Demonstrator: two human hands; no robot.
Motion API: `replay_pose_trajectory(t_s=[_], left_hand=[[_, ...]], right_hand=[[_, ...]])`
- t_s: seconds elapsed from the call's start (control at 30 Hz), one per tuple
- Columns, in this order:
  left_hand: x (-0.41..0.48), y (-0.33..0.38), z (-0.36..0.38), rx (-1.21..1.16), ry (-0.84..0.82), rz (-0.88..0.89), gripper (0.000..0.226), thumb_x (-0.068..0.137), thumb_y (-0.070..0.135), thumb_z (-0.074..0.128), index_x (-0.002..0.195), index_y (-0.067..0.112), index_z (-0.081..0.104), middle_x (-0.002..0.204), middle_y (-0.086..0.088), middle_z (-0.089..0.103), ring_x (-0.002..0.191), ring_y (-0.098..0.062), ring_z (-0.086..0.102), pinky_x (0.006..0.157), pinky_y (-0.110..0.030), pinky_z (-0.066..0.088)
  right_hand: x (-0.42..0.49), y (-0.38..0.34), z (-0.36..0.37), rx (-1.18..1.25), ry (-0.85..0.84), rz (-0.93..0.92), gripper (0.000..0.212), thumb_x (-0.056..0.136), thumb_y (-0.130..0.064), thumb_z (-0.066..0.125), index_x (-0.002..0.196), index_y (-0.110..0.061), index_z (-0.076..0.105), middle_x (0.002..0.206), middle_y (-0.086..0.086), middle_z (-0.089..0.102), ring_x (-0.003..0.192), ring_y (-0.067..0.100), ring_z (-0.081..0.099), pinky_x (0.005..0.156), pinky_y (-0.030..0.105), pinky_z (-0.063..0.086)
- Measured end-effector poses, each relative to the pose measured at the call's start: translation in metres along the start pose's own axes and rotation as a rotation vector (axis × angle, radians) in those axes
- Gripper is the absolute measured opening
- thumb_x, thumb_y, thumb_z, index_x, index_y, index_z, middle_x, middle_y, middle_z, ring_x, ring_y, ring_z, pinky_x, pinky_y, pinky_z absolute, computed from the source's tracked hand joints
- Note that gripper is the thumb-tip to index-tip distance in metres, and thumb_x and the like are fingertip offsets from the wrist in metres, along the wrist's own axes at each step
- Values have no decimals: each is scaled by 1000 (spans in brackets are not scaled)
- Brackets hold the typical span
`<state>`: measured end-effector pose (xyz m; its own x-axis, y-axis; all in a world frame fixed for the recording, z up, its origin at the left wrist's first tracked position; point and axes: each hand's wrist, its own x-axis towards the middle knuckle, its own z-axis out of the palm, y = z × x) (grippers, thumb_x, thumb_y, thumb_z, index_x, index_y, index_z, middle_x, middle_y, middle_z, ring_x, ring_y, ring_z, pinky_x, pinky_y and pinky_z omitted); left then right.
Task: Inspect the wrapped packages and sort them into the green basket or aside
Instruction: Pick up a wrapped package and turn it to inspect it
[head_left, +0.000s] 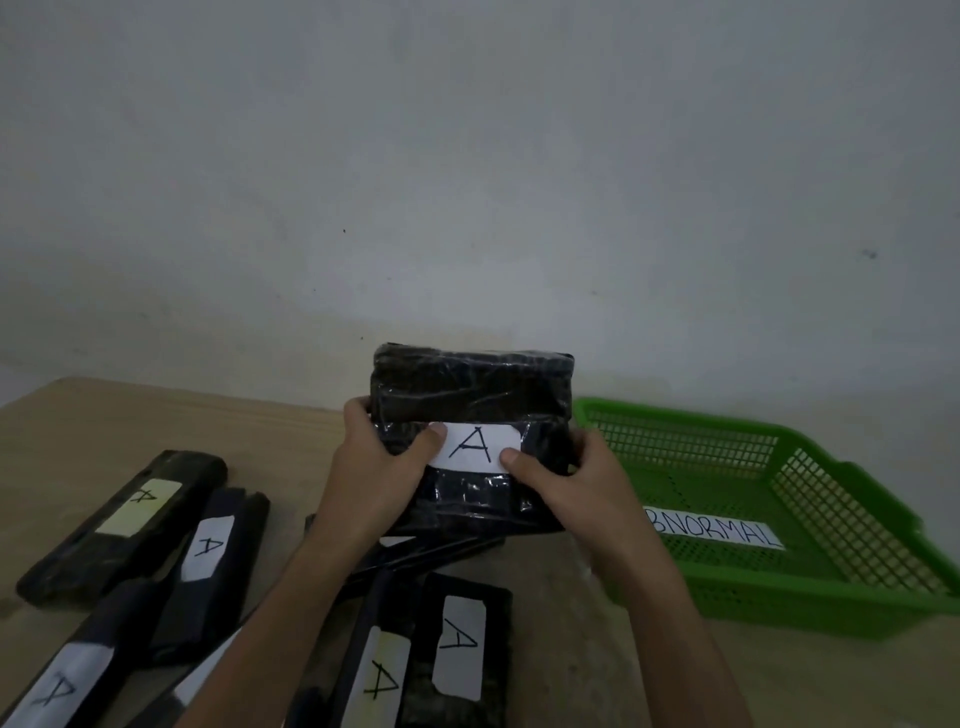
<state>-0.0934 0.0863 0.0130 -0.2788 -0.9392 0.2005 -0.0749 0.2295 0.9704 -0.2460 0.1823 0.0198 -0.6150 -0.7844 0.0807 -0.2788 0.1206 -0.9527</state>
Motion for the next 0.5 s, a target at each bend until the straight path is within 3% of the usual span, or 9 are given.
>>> replay_pose_trajectory(t_s=[0.13, 0.33, 0.5], left_hand=[[-2, 2, 2, 80, -20, 72, 54, 76, 28, 74, 115, 20, 38, 95, 15, 56, 85, -1, 57, 68, -21, 46], [-10, 7, 7, 157, -10, 183, 58, 75, 21, 76, 115, 24, 35, 91, 23, 52, 80, 7, 53, 63, -7, 39], [-10, 7, 4, 155, 4, 156, 54, 75, 21, 76, 112, 25, 37, 88, 23, 51, 77, 8, 51, 60, -8, 37]], right_hand=[[3, 0, -3, -103, 23, -80, 69, 66, -40, 83, 123, -30, 45, 112, -12, 60, 102, 10, 61, 93, 36, 51], [4, 1, -5, -220, 137, -147, 53, 68, -38, 81, 114, -24, 58, 99, -12, 60, 93, 10, 59, 80, 24, 46], [2, 0, -2, -274, 137, -173, 46, 71, -48, 76, 109, -28, 59, 95, -14, 61, 92, 10, 59, 80, 26, 47]])
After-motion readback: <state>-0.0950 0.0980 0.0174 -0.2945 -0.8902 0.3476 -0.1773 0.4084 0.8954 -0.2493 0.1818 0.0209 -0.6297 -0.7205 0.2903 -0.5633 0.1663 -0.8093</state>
